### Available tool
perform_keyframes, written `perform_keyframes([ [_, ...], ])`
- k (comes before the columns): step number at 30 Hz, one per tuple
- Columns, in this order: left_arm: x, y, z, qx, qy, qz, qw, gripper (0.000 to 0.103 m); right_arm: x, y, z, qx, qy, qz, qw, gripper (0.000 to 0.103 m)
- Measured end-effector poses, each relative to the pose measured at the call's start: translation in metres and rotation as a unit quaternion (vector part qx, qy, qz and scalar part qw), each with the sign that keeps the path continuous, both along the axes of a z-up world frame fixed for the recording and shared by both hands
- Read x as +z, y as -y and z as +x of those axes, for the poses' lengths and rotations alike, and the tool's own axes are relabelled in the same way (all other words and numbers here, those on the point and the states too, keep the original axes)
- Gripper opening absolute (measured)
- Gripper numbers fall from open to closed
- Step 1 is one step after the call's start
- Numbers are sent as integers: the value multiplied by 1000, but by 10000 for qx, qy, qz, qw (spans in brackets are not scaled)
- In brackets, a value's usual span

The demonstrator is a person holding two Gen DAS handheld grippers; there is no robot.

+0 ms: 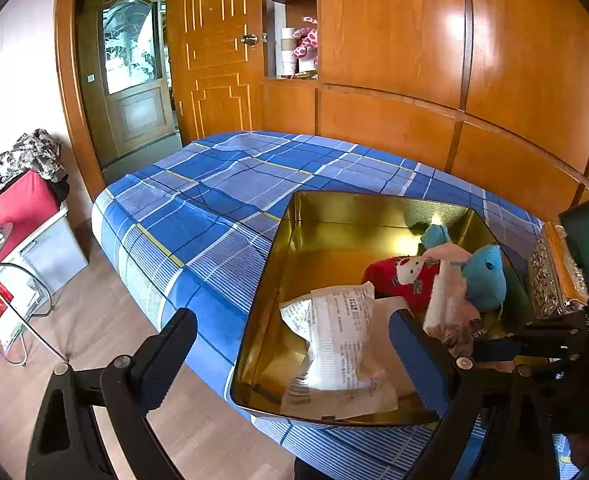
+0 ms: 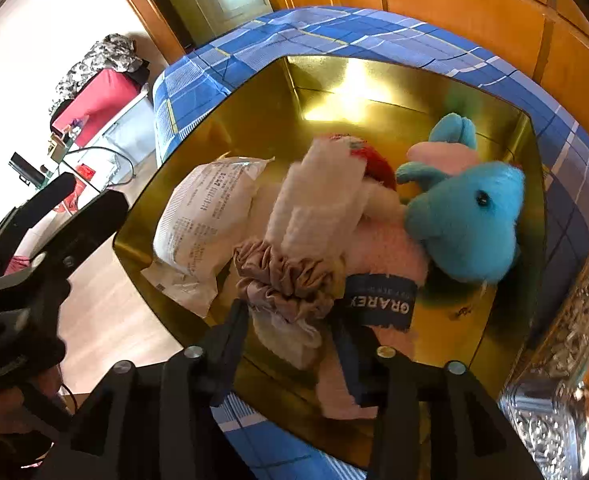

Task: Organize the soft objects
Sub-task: 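Carry the brown scrunchie into the gold tray and release it with the right gripper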

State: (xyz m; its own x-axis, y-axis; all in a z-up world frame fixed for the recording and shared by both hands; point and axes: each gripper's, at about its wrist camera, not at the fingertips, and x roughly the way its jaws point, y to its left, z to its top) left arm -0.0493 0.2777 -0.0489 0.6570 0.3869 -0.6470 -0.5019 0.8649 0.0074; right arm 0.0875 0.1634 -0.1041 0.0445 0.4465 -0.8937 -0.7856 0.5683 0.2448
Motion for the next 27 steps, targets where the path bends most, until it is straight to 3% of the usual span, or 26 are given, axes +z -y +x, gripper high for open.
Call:
perform_keyframes([
  [5, 1, 1, 0, 7, 17, -18, 10000, 97, 15, 14, -7, -217, 428, -82, 9988, 54],
  [9, 3, 3, 0, -6, 52, -11, 10000, 97, 34, 30, -18, -485, 1152, -202, 9920, 54],
  [17, 3, 16, 1, -226, 57, 19, 9997, 97, 64, 57, -38, -1040, 2434, -348, 9637, 54],
  [27, 9, 43, 1, -622, 73, 51, 9980, 97, 94, 85, -55, -1445, 3211, -340, 9353, 54],
])
